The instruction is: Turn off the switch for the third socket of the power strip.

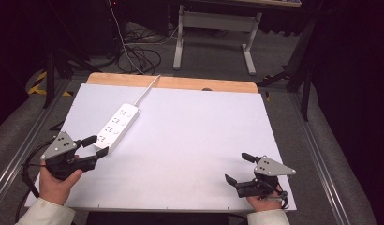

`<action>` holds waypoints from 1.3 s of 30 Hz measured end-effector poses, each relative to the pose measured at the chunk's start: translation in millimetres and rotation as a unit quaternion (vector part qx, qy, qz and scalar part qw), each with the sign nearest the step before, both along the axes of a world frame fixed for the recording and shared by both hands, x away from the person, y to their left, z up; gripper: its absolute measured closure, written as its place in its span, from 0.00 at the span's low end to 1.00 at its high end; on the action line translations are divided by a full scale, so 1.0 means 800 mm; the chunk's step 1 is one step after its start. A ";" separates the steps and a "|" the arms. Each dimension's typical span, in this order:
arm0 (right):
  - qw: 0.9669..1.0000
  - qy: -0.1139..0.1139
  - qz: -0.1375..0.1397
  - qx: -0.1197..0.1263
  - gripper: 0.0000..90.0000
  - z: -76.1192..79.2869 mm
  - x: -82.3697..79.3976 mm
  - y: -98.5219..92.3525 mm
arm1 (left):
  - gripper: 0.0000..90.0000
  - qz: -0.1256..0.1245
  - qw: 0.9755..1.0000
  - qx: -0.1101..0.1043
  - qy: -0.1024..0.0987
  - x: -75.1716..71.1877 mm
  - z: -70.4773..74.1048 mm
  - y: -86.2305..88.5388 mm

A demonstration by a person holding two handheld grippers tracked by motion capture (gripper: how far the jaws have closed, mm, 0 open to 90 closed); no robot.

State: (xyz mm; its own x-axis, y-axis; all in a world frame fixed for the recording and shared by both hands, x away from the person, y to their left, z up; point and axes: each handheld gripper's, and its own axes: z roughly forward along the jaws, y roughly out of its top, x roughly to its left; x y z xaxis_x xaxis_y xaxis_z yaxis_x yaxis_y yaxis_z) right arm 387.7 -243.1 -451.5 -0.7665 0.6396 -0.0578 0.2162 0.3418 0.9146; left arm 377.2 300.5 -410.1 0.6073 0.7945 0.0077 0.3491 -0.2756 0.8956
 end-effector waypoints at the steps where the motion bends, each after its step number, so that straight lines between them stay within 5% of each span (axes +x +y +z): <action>1: 1.000 0.001 0.000 0.000 0.05 0.000 0.000 0.000 | 0.46 0.001 1.000 0.003 -0.003 0.005 0.002 -0.001; 16: 1.000 0.001 -0.005 0.002 0.05 -0.001 -0.004 -0.003 | 0.46 0.008 1.000 -0.005 -0.002 0.041 0.015 -0.014; 34: 1.000 -0.002 -0.004 0.000 0.05 -0.002 -0.004 -0.003 | 0.47 0.011 1.000 0.020 0.001 0.083 0.013 -0.040; 39: 1.000 -0.001 -0.004 0.000 0.05 -0.002 -0.004 -0.004 | 0.47 0.030 0.999 0.027 -0.011 0.087 0.012 -0.041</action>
